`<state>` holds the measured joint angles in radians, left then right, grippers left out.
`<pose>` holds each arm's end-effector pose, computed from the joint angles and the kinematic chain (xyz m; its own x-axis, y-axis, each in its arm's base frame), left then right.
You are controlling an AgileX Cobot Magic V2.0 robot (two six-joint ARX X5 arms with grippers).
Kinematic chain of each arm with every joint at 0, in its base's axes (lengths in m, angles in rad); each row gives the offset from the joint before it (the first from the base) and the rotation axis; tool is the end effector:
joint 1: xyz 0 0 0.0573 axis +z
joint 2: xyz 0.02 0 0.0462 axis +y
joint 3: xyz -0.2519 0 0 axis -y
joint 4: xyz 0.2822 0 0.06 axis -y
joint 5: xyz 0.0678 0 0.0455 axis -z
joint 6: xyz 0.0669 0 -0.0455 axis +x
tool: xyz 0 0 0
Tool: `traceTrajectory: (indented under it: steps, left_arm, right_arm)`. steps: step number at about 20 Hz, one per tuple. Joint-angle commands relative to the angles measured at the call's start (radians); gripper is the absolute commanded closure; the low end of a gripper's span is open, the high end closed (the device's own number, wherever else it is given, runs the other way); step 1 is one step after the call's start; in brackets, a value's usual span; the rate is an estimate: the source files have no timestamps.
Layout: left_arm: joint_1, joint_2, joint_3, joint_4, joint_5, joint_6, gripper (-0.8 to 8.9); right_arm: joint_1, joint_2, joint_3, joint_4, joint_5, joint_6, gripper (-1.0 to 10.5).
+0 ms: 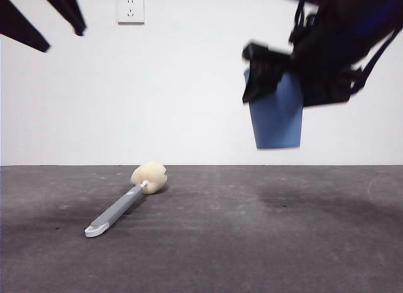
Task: Pick up the cup brush,pick up the cup,insert the brush into the cup,clean the cup,put the cup brush back,put the cup back to the fixed position on the table
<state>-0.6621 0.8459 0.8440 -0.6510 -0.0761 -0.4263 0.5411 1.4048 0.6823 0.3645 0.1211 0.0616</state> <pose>0.1941 -0.1448 0.2698 0.6714 -0.4270 -0.6057 0.3166 0.9043 -0.2864 0.3088 0.1762 0.1633 0.8591 0.3753 -0.3478 -0.3950 0.9185 0.0154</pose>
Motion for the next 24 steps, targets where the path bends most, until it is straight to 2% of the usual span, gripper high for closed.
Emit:
traceTrajectory:
  steps: [1,4,7,13,17,20,22,24]
  left_arm:
    - [-0.006,-0.022,-0.007,-0.037,0.0,0.013,5.53]
    - [-0.006,-0.031,-0.007,-0.045,-0.001,0.012,5.53]
    - [-0.006,-0.031,-0.007,-0.045,-0.01,0.012,5.53]
    - [-0.006,-0.031,-0.007,-0.047,-0.03,0.012,5.53]
    - [-0.006,-0.031,-0.007,-0.054,-0.028,0.013,5.53]
    - [-0.006,-0.031,-0.007,-0.063,-0.028,0.016,5.54]
    - [-0.006,-0.031,-0.007,-0.063,-0.028,0.023,5.54]
    - [-0.006,-0.031,-0.007,-0.064,-0.028,0.033,5.54]
  right_arm:
    - [-0.035,0.095,-0.015,0.079,-0.037,-0.032,9.6]
    - [-0.088,0.209,-0.015,0.19,-0.1,-0.037,9.6]
    - [-0.113,0.277,-0.015,0.247,-0.125,-0.038,9.6]
    - [-0.114,0.306,-0.016,0.213,-0.147,-0.046,9.3]
    - [-0.115,0.306,-0.016,0.151,-0.142,-0.045,6.9]
    - [-0.113,0.306,-0.016,0.09,-0.145,-0.045,6.3]
    - [-0.113,0.306,-0.016,0.069,-0.145,-0.045,4.9]
    - [-0.113,0.306,-0.016,0.055,-0.145,-0.045,4.3]
